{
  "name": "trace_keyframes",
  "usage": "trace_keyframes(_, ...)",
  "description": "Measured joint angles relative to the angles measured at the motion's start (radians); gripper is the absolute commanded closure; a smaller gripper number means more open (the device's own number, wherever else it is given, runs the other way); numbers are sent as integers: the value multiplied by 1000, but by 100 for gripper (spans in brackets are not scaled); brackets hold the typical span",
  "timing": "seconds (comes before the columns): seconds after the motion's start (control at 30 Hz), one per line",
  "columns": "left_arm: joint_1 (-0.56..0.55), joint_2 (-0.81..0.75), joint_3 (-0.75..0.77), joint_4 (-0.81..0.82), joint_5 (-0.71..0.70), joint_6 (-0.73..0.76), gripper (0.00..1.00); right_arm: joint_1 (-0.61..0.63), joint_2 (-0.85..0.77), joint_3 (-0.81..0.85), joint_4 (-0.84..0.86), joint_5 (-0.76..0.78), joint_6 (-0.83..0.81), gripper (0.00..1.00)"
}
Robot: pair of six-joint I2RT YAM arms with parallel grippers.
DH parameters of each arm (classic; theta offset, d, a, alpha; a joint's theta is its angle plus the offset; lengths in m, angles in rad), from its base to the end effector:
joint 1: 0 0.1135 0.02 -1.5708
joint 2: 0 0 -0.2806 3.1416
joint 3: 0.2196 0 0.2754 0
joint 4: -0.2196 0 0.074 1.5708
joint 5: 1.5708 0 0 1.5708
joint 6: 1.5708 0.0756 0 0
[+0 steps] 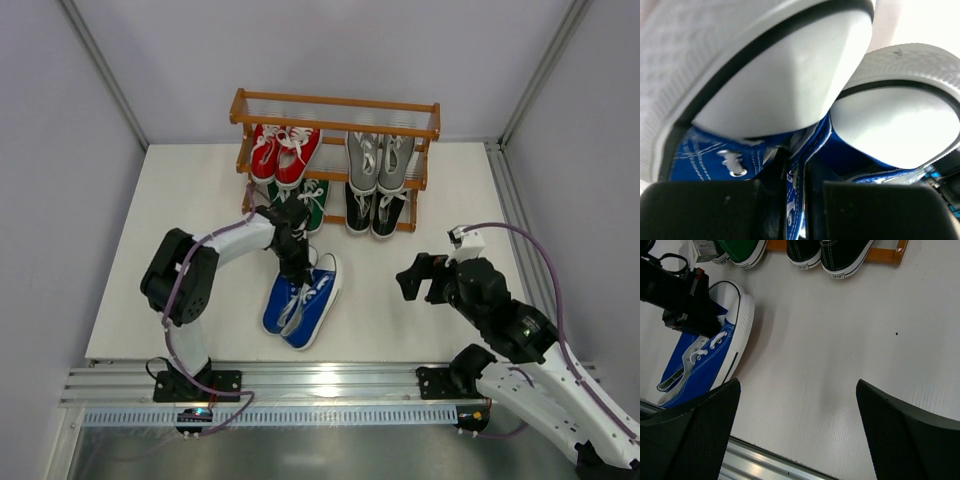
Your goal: Place and organize the shoes onto the shoe shelf
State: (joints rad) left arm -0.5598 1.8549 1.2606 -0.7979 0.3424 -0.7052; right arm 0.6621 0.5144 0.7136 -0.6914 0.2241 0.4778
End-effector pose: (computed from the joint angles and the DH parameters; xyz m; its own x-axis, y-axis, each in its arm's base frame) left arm 0.3091 -0.2237 0.1392 -0.9920 -0.0989 0.0789 -0.1211 0.9224 -0.3668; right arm 0.1345 0.0836 0.2938 -0.5356 0.1510 -0.8309 -0.2237 0.9234 0.3120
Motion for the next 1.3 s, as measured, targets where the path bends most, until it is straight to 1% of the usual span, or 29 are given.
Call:
trace_keyframes(0.13,-79,-41,-95,168,-8,-127,100,0,10,1,-17,23,16,3)
trace_keyframes(0.17,-87,-69,-123,200,-20,-150,98,0,14,1,-21,28,22,3)
trace_keyframes(0.2,-95,-101,-158,233,-31,-179,93,0,17,1,-23,32,27,3)
trace_keyframes(0.23,-103,-124,-181,251,-39,-198,80,0,21,1,-24,34,29,3)
trace_keyframes(0.27,-115,-151,-201,266,-53,-214,74,0,23,1,-24,36,31,3)
trace_keyframes(0.3,-128,-174,-212,274,-65,-233,61,0,27,1,-23,38,34,3)
trace_keyframes(0.37,-150,-219,-215,289,-85,-249,40,0,35,1,-23,40,34,3)
trace_keyframes(0.4,-160,-247,-213,297,-93,-257,24,0,40,1,-21,40,34,3)
trace_keyframes(0.47,-176,-295,-197,297,-106,-256,10,0,53,1,-21,42,34,3)
trace_keyframes(0.5,-184,-320,-179,296,-116,-253,1,0,60,1,-21,43,34,3)
trace_keyframes(0.67,-201,-391,-126,286,-177,-206,0,0,91,12,-22,49,34,3)
trace_keyframes(0.77,-224,-393,-108,240,-260,-142,0,0,95,23,-21,59,34,3)
trace_keyframes(0.9,-317,-391,-100,153,-410,-57,0,0,95,24,-21,73,33,3)
trace_keyframes(1.03,-406,-382,-142,138,-510,13,0,0,97,22,-11,82,32,3)
trace_keyframes(1.17,-481,-378,-194,135,-566,66,1,0,108,2,12,88,32,3)
trace_keyframes(1.3,-537,-378,-220,143,-583,116,0,0,128,-22,23,89,32,3)
